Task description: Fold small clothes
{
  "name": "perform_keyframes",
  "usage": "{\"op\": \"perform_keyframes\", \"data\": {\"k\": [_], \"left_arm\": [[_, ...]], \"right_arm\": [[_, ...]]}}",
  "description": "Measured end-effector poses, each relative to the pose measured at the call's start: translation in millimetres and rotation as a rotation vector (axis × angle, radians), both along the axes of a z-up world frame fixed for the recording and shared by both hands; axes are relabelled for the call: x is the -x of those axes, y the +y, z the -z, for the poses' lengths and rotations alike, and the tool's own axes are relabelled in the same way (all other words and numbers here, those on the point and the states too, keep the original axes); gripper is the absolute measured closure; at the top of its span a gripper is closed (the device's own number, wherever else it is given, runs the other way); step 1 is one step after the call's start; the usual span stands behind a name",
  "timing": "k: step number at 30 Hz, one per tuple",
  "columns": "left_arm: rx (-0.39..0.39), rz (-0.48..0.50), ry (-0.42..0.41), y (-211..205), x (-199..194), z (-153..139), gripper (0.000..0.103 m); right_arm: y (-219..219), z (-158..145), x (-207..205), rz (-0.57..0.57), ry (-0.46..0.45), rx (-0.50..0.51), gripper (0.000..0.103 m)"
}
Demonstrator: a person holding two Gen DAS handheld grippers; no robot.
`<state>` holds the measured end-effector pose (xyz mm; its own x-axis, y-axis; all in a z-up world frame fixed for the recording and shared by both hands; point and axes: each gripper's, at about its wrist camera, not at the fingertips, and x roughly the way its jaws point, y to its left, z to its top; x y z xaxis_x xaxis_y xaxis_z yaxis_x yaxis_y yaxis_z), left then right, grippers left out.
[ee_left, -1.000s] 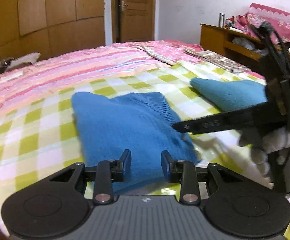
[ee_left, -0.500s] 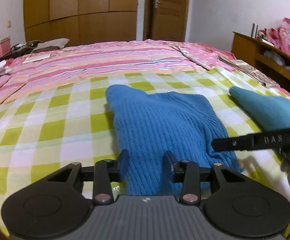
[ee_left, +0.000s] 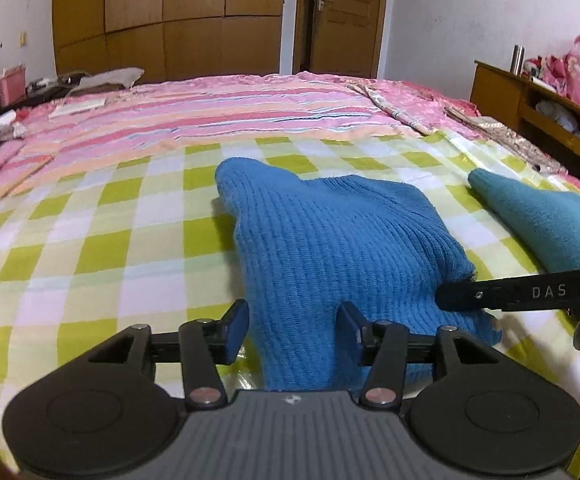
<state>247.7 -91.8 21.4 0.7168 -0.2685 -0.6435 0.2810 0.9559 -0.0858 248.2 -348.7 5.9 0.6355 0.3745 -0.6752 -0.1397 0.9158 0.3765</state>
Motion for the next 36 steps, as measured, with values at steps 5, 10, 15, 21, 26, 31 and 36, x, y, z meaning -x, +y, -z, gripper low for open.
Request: {"op": "perform_keyframes", "data": {"k": [5, 10, 15, 21, 26, 31, 36], "left_arm": [[0.093, -0.025, 0.052, 9, -8, 3, 0.045], [0.126, -0.014, 0.055, 8, -12, 2, 0.043], [0.123, -0.004, 0.058, 3, -19, 7, 0.037], [0.159, -0.010, 0.088, 6, -30, 17, 0.032], [0.180, 0.001, 0.106, 4, -34, 22, 0.033], [0.147, 0.028, 0.087, -1, -29, 19, 0.043], [0.139, 0.041, 0.091, 0, -27, 16, 0.052]], "right_arm": [[-10, 7, -4, 0.021, 0.028, -0.042, 0.082], [-14, 4, -4, 0.042, 0.013, -0.094, 0.071], [-17, 1, -4, 0.074, -0.015, -0.132, 0.055], [-14, 14, -10, 0.084, 0.007, -0.154, 0.048], [-10, 17, -11, 0.074, 0.001, -0.181, 0.047], [-13, 20, -12, 0.071, 0.022, -0.234, 0.059], [-15, 23, -12, 0.073, 0.046, -0.287, 0.068]]}}
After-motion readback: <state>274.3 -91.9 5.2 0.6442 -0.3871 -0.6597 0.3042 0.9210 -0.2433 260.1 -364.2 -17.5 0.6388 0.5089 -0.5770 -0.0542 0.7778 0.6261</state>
